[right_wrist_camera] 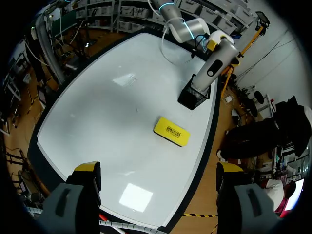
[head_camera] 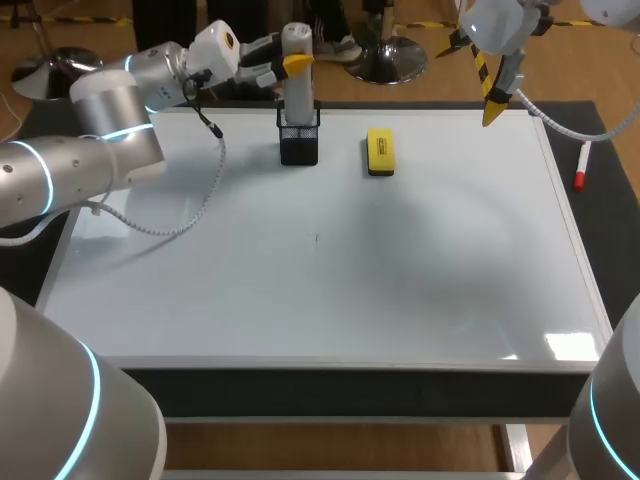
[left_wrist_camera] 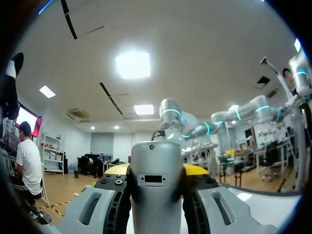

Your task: Pick up the inspection probe, press it on each red-marked spot on the whiteboard one by one, put down the probe, pick up the eraser, and wipe off all the red marks.

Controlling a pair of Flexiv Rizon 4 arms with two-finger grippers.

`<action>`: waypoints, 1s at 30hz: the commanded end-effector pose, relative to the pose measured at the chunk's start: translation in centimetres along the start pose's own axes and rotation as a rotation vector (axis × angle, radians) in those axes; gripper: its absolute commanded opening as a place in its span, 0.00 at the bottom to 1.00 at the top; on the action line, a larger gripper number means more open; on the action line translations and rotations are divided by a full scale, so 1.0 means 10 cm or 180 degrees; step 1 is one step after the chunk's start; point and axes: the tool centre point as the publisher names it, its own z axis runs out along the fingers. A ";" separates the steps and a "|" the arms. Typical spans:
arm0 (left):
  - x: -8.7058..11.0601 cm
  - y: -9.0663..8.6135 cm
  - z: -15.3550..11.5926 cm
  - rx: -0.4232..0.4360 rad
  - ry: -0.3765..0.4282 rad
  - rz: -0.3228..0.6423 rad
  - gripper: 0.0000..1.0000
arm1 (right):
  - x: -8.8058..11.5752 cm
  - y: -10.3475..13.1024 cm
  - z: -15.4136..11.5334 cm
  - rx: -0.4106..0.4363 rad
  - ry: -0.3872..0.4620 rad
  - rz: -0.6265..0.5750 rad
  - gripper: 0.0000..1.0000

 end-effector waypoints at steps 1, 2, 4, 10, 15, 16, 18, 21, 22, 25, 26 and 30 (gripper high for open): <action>-0.06 0.05 -0.01 0.0023 0.0047 -0.0011 0.00 | 0.00 0.00 -0.01 0.0010 0.0012 -0.0003 1.00; -0.06 0.06 -0.01 0.0024 0.0050 -0.0013 0.00 | 0.00 0.00 -0.01 0.0010 0.0012 -0.0003 1.00; -0.05 0.08 -0.02 0.0037 0.0076 -0.0020 0.00 | 0.00 0.00 -0.01 0.0010 0.0012 -0.0003 1.00; -0.04 0.13 -0.06 0.0050 0.0085 -0.0038 0.00 | 0.00 0.00 -0.01 0.0010 0.0012 -0.0003 1.00; -0.03 0.17 -0.09 0.0062 0.0113 -0.0064 0.00 | 0.00 0.00 -0.01 0.0010 0.0012 -0.0003 1.00; -0.03 0.18 -0.10 0.0061 0.0117 -0.0066 0.00 | 0.00 0.00 -0.01 0.0010 0.0012 -0.0003 1.00; -0.03 0.21 -0.11 0.0079 0.0125 -0.0073 0.00 | 0.00 0.00 -0.01 0.0010 0.0012 -0.0003 1.00; -0.03 0.24 -0.12 0.0083 0.0125 -0.0091 0.00 | 0.00 0.00 -0.01 0.0010 0.0012 -0.0003 1.00; -0.03 0.24 -0.13 0.0084 0.0126 -0.0096 0.00 | 0.00 0.00 -0.01 0.0010 0.0012 -0.0003 1.00; -0.03 0.27 -0.14 0.0090 0.0120 -0.0102 0.00 | 0.00 0.00 -0.01 0.0010 0.0012 -0.0003 1.00; -0.02 0.28 -0.15 0.0093 0.0119 -0.0106 0.00 | 0.00 0.00 -0.01 0.0010 0.0012 -0.0003 1.00; -0.01 0.34 -0.17 0.0109 0.0126 -0.0116 0.00 | 0.00 0.00 -0.01 0.0010 0.0012 -0.0003 1.00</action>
